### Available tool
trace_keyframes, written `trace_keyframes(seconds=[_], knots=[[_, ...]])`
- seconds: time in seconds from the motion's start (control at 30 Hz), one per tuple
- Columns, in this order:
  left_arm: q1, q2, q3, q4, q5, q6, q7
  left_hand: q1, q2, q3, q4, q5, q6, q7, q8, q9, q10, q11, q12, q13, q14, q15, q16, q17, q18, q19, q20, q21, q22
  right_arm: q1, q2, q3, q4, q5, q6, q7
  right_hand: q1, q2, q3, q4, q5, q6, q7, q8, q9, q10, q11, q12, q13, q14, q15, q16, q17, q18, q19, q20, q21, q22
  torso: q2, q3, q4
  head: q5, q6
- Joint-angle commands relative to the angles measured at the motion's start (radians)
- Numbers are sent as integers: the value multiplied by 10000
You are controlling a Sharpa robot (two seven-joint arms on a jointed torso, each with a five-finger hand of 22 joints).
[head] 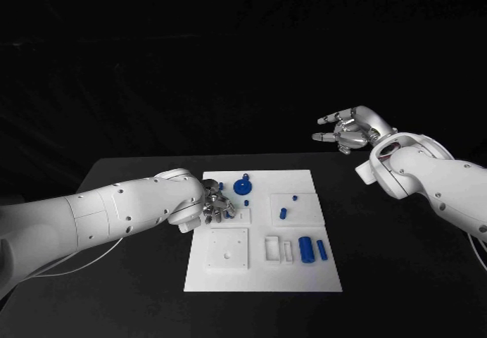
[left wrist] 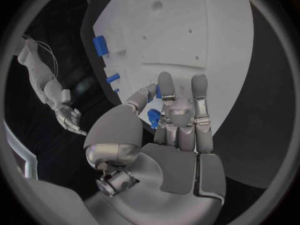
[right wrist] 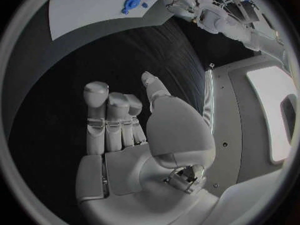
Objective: Assemble the parts on the task board
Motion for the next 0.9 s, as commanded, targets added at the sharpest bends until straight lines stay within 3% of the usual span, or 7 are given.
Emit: trace_keyframes(seconds=[0.03,0.5,0.7,0.9], knots=[[-65,77,-39,-14,-57,324,-170,110,230,-35,41,-90,2028,-1294,38,-2,468,-107,44,15,36,-23,35,10,69,60,0,-43,16,-7,29,6,-26,-75,170,32,-31,49,-3,-55,25,55,-5,-27,11,-49,-8,10,-14,27,-5,-53,13,167,516,45,-54,345,2,1,6,-9,3],[-26,71,-33,4,-79,452,-176,208,214,-35,-5,1,2035,-1292,37,0,469,-106,49,21,32,-20,42,17,78,100,10,-159,132,-24,53,5,-89,-76,198,29,-33,55,13,-84,25,55,-6,-26,11,-55,-7,2,-19,28,-8,-52,16,166,516,44,-51,347,-5,-3,15,-39,-15],[88,55,-24,43,-71,534,-172,258,204,-41,30,-19,2033,-1289,26,-3,468,-107,43,16,32,-17,26,-1,77,136,12,-268,240,-34,84,5,-128,-76,227,26,-33,55,13,-84,25,55,-6,-26,11,-55,-7,2,-19,28,-8,-52,16,166,516,44,-51,347,-10,-7,3,-28,-5],[296,37,-15,83,94,798,-195,298,201,-57,65,-131,2009,-1280,5,-12,466,-101,13,3,18,-13,-17,-57,66,139,13,-342,298,-38,111,5,-171,-76,244,23,-33,55,13,-84,25,55,-6,-26,11,-55,-7,2,-19,28,-8,-52,16,166,516,44,-51,347,-16,-7,12,-32,-5]])
